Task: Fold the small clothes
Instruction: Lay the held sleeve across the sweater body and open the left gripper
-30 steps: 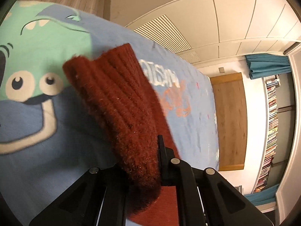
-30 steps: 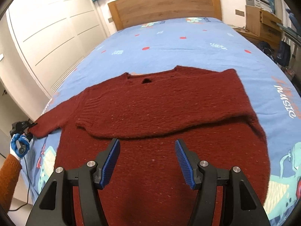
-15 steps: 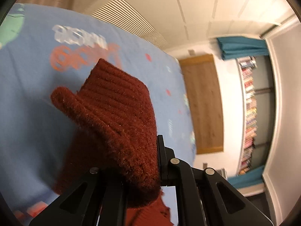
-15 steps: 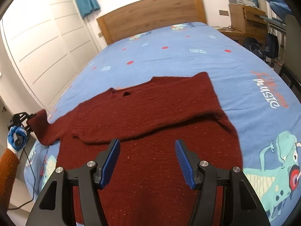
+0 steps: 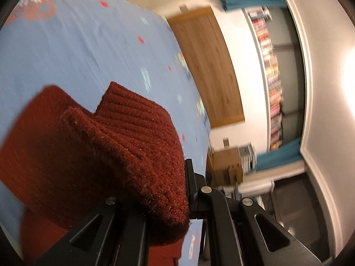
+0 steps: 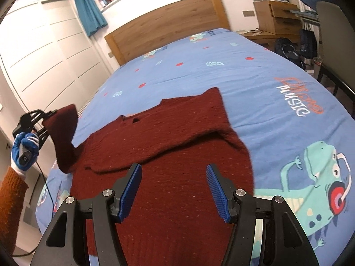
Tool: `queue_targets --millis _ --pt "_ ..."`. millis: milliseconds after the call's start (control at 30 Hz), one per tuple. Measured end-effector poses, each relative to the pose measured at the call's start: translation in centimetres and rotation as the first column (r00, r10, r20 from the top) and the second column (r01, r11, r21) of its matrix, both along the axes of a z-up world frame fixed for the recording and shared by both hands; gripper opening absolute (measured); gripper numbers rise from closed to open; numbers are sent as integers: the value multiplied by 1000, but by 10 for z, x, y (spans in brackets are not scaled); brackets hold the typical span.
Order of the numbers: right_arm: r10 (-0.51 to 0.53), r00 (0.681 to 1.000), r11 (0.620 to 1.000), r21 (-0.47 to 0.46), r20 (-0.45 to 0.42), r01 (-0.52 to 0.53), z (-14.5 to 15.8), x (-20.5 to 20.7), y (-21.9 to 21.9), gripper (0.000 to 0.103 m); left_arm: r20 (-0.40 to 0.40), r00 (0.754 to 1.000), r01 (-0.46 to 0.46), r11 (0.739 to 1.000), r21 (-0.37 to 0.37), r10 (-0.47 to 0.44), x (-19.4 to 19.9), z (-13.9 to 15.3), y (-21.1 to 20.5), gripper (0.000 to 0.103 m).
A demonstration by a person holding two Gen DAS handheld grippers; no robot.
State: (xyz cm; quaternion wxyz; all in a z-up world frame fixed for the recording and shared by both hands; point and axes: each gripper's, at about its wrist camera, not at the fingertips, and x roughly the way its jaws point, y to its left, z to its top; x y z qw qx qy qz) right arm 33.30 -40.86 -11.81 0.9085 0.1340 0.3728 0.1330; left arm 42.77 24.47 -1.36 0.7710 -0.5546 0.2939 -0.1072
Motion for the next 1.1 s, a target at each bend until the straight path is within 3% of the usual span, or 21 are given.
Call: queue_targets --millis 400,633,967,1067,1100 --pt "-50 999 999 -1 -10 50 -1 -13 -37 63 -58 977 208 978 2 -207 25 -13 -120 5" --pt "-68 997 998 11 -29 69 -11 -17 -48 64 -131 943 318 943 94 -305 29 -25 -177 5" --pt "-64 996 998 26 -54 65 -23 -16 -50 63 -246 881 462 847 263 -405 -5 -57 -243 5" --pt "-56 997 998 24 -58 58 -25 -16 -49 63 -296 855 510 796 327 -426 -19 -72 -253 6" --pt "-54 997 998 23 -58 55 -25 -16 -48 63 -318 847 524 766 373 -425 -22 -75 -258 6"
